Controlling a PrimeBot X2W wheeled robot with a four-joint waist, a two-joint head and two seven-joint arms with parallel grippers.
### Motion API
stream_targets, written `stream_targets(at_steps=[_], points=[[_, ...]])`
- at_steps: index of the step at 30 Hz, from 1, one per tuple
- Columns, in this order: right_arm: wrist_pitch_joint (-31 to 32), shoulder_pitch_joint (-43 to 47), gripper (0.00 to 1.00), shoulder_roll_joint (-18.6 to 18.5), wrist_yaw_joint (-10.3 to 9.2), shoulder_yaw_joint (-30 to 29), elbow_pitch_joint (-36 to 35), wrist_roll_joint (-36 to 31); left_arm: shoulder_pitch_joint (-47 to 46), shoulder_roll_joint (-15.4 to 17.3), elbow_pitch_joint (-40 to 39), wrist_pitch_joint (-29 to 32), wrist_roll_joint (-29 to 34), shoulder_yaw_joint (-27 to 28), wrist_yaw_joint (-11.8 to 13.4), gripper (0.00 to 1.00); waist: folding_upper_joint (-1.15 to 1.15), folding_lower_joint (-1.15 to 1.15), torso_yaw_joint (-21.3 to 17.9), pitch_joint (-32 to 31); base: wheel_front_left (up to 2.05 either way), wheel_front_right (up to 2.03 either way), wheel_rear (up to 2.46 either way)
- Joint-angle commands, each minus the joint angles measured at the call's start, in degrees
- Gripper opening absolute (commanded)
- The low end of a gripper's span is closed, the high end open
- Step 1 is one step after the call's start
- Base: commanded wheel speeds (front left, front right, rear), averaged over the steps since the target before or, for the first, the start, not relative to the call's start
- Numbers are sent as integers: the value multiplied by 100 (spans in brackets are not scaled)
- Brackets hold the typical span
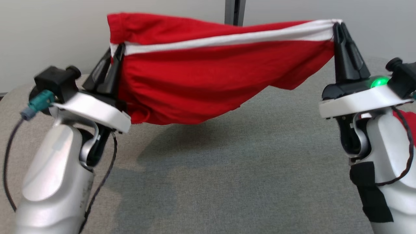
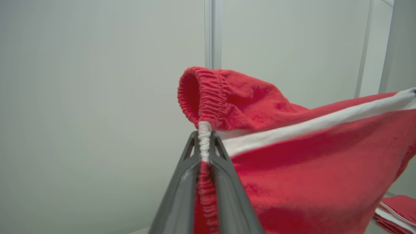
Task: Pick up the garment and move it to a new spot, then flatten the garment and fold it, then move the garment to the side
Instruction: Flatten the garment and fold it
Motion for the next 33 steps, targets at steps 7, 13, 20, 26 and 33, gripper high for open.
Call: stream_targets(at_steps=[7,13,20,26,33], points=[[4,-615,0,-257,-1,-39,-206,88,-932,441,-519,727,-561,-17,-18,0,0,0,-232,307,0,0,0],[4,-1163,0,-290,0,95,191,-12,-1648,492,-264,980,-912,-224,-21,0,0,0,-284,1109,0,0,0],[4,-1847,0,-121,-1,210,450,-289,-2513,328,493,228,-1029,-568,-21,0,0,0,-295,1806,0,0,0],[4,-1545,0,79,0,189,229,-359,-2325,90,1103,-544,-1635,-813,-22,0,0,0,-276,1823,0,0,0],[4,-204,0,140,0,407,294,-230,-783,-207,1561,-657,-2362,-924,-22,0,0,0,-201,1457,0,0,0]])
